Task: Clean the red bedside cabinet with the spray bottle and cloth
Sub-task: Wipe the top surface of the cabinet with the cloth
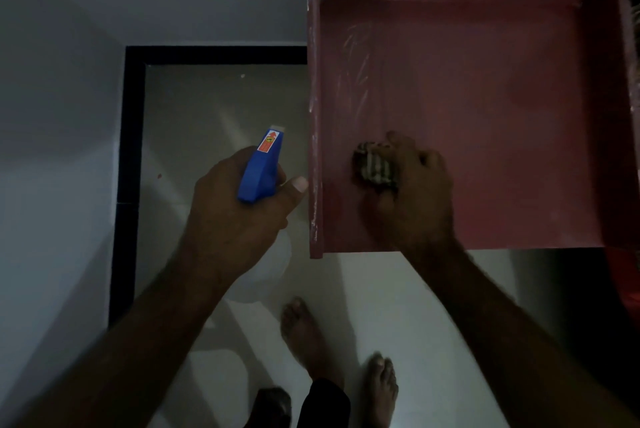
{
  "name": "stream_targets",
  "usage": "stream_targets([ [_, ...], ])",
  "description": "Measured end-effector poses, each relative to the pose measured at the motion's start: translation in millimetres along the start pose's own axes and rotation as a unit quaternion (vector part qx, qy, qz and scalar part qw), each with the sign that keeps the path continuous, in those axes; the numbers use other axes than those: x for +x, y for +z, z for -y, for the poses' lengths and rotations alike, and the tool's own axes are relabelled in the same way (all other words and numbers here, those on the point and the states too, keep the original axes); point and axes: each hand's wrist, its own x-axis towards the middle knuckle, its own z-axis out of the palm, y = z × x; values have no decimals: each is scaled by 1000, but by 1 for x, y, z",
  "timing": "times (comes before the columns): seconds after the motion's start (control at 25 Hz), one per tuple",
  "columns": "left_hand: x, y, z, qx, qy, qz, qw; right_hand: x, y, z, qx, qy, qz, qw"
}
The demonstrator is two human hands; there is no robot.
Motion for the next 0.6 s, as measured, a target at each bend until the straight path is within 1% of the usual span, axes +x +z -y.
stream_targets([
  [0.04,2,-1,0,-5,2,0,1000,4,1,3,-4,12,-10,1000],
  [0.08,4,-3,0,-10,5,1,1000,3,4,8,-11,-1,3,1000],
  [0.16,8,-3,0,-23,3,3,1000,-8,9,10,-12,-66,55,996],
  [0.24,10,-3,0,-31,-4,3,1000,-13,8,6,0,-97,86,992],
  [0.4,18,-4,-6,-14,-4,4,1000,-2,10,10,12,-91,62,994],
  [0.48,22,-4,-10,-27,-6,-3,1000,6,13,18,10,-87,64,994],
  [0.6,32,-4,-17,-12,-6,-10,1000,35,16,28,34,-82,52,995],
])
